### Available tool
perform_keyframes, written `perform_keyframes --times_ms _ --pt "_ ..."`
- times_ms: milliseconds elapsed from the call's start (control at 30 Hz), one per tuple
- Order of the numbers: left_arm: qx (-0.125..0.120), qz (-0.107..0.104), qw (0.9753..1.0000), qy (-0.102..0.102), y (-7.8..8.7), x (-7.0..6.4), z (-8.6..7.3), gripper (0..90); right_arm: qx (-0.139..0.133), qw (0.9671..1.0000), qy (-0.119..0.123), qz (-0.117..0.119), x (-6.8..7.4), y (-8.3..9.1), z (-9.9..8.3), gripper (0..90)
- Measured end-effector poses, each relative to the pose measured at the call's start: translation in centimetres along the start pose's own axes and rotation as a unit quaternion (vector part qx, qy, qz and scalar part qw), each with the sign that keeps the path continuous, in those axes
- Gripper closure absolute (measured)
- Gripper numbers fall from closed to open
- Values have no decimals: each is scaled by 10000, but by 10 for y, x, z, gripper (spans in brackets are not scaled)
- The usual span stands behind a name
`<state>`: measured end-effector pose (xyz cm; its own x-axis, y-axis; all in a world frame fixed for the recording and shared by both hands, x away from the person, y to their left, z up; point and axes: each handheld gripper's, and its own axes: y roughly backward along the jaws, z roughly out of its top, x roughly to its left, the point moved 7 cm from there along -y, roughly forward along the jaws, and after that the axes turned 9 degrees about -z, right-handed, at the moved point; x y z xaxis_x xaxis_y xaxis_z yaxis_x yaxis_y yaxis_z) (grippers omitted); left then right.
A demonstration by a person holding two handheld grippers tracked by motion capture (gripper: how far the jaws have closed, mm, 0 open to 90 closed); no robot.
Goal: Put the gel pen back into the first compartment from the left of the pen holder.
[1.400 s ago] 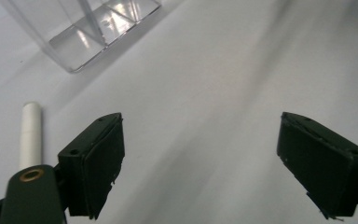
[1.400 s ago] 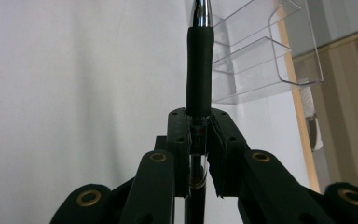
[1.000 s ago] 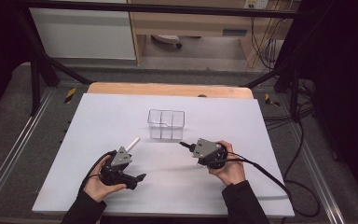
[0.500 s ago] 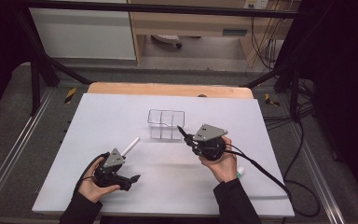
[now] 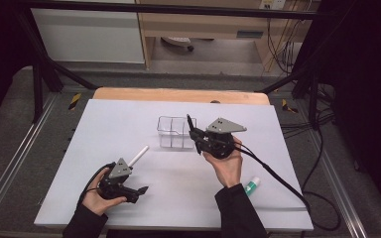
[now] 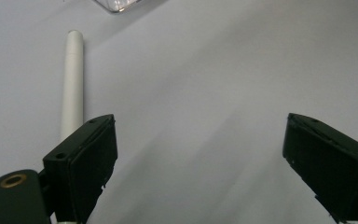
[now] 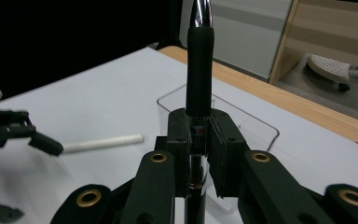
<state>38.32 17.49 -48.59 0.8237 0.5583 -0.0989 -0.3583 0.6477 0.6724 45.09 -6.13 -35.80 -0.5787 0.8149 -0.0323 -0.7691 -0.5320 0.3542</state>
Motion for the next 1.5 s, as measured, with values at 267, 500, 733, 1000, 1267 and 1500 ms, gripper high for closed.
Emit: perform_keyframes --times_ms 267,500,733,1000,1267,1500 --pt "-18 -24 10000 13 0 0 0 97 -195 9991 -362 -33 3 -15 17 796" --pt "-15 -25 10000 13 0 0 0 97 -271 9984 -490 -89 6 -28 29 796" --pt "-18 -30 10000 17 1 1 0 97 -353 9976 -595 -98 10 -40 42 796" --pt "-20 -22 10000 1 1 1 0 97 -425 9964 -721 -159 10 -55 53 796" --pt "-19 -42 10000 -3 1 1 0 96 -485 9945 -919 -86 13 -78 54 796" --pt "-33 -37 10000 -4 1 1 0 96 -546 9931 -1037 -36 13 -98 51 796"
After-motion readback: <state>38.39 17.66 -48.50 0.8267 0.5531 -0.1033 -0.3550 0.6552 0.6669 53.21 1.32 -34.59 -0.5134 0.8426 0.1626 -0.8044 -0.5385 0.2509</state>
